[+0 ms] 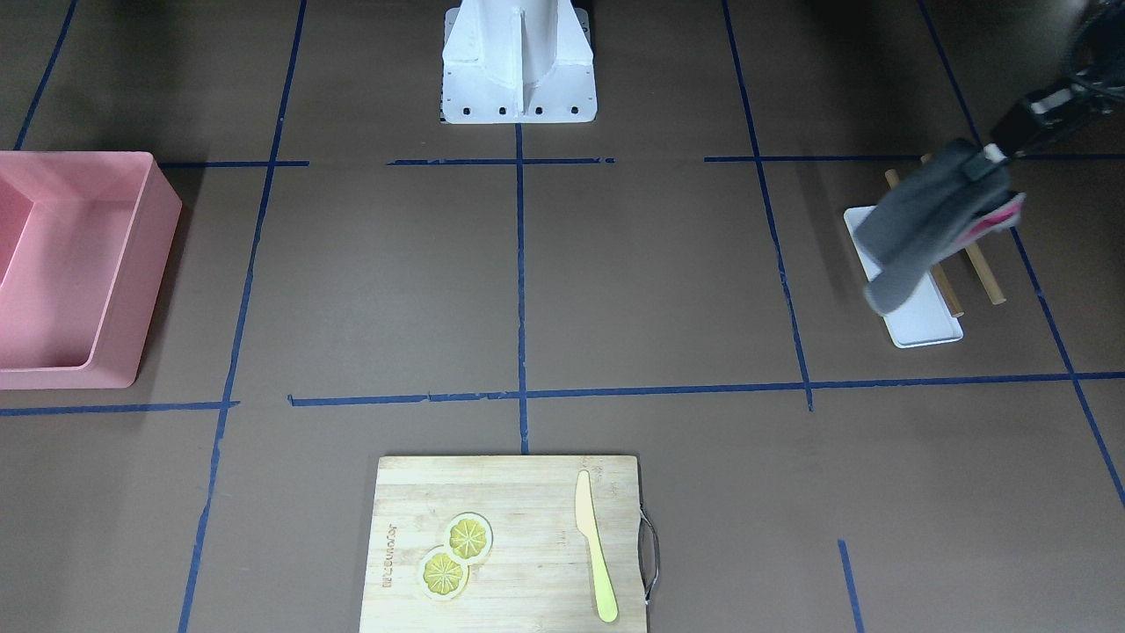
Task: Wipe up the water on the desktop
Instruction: 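Lift the cloth off the rack toward table center while right gripper approaches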
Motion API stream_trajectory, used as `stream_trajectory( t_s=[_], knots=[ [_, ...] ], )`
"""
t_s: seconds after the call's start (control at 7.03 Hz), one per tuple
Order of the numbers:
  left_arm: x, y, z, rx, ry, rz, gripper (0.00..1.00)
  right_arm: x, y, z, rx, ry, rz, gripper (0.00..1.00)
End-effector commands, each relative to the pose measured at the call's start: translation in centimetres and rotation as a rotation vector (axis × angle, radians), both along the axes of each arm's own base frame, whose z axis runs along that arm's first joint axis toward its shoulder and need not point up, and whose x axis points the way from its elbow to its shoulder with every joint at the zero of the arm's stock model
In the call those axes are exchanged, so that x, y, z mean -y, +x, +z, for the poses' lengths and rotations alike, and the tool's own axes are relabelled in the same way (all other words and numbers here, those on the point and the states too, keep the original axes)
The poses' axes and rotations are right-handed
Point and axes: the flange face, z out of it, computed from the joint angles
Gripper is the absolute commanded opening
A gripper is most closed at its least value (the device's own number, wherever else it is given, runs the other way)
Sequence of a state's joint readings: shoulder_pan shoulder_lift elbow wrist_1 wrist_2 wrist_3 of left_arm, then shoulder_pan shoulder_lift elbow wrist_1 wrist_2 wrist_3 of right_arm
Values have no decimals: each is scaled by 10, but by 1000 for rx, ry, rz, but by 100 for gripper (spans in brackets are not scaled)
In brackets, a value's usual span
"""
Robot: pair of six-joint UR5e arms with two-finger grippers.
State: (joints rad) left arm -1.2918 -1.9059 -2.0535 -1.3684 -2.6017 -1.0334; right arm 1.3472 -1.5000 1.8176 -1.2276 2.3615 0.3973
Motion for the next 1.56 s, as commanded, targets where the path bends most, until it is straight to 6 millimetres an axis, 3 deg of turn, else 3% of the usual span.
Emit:
stream_trajectory(
  t_s=[0.0, 0.28, 0.57, 0.71, 0.85, 1.0, 1.14, 1.42],
  knots=[
    [-20, 65, -26, -52, 108, 76, 2, -3, -79, -66, 132, 100, 20, 99],
    [-50, 154, -47, -93, 187, -5, 2, -19, -139, -114, 173, 238, 5, 99],
    [-63, 201, -87, -144, 246, -40, 4, -47, -207, -147, 189, 352, -18, 99],
    [-58, 224, -97, -169, 231, -69, 5, -65, -243, -165, 224, 435, -15, 99],
    [-45, 240, -83, -204, 245, -87, 5, -87, -277, -174, 244, 481, -13, 99],
    [-31, 254, -65, -256, 266, -95, 5, -109, -316, -197, 281, 529, -14, 99],
    [-25, 259, -64, -275, 272, -98, 5, -121, -336, -220, 324, 550, -39, 99],
    [-27, 262, -71, -288, 279, -85, 5, -133, -351, -233, 348, 561, -54, 99]
  ],
)
